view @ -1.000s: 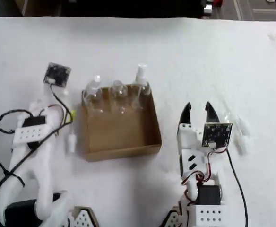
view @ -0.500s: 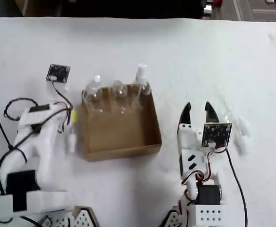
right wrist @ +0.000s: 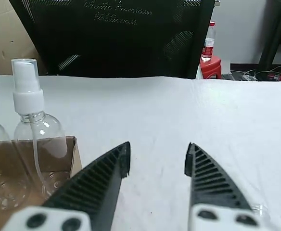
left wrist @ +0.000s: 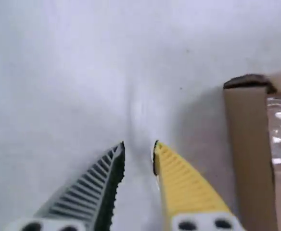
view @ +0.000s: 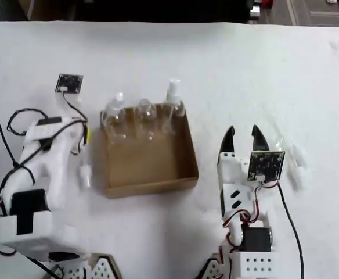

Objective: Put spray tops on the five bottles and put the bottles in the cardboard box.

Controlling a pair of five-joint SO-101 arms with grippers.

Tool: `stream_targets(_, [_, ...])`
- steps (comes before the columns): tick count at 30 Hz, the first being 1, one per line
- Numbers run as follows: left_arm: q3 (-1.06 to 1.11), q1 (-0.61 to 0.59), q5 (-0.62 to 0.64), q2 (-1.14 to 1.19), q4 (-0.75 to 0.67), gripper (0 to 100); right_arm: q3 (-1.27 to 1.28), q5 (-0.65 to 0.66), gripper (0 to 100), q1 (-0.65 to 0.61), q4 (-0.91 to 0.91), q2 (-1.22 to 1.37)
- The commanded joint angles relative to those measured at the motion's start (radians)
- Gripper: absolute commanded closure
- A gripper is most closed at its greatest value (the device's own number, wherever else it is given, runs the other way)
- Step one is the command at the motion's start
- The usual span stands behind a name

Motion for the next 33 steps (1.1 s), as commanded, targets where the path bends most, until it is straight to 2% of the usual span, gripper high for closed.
stream_targets(1, [-0.078, 0.010, 0.012, 0.018, 0.035, 91, 0.008, -0.009, 83.2, 0.004, -0.021, -0.008])
stream_targets(14, [-0.219, 0.005, 0.018, 0.128, 0.144, 91, 0.008, -0.009, 83.2, 0.004, -0.021, -0.008])
stream_targets(18, [-0.256, 0.005, 0.014, 0.153, 0.178, 98, 0.008, -0.009, 83.2, 0.004, -0.021, -0.008])
stream_targets(25, [-0.272, -0.008, 0.023, 0.142, 0.176, 98, 0.008, -0.009, 83.2, 0.004, -0.021, -0.008])
stream_targets(28, [-0.324, -0.082, 0.163, 0.113, 0.201, 98, 0.008, -0.008, 83.2, 0.004, -0.021, -0.008])
stream_targets(33, [-0.382, -0.234, 0.557, 0.059, 0.275, 98, 0.008, -0.008, 83.2, 0.004, -0.022, -0.008])
